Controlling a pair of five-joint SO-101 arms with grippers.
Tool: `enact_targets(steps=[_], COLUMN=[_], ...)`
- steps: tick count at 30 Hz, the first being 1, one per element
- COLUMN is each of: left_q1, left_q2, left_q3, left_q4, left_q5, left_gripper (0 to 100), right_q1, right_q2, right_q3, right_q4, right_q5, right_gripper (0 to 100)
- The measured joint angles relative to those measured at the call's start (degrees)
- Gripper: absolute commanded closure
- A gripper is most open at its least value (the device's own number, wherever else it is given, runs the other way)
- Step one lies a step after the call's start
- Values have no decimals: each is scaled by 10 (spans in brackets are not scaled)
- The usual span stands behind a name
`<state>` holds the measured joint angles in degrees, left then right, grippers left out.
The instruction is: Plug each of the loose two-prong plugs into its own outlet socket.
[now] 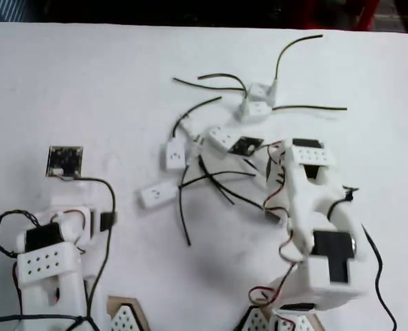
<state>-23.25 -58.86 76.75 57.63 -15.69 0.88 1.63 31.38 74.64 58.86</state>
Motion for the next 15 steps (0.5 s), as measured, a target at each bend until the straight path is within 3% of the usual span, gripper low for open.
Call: enact_targets(steps=[9, 15], left_q1=[0, 0], left_q2=[0, 0], left_q3=[0, 0], left_q4=[0, 0], left_q5=[0, 0], left_gripper=[669, 669], right_q1=[0, 1], right_q2=[-196, -279], right_q3=[-10, -10], right_q4=[106, 121], right_q5=[1, 1], right_gripper=[981, 981])
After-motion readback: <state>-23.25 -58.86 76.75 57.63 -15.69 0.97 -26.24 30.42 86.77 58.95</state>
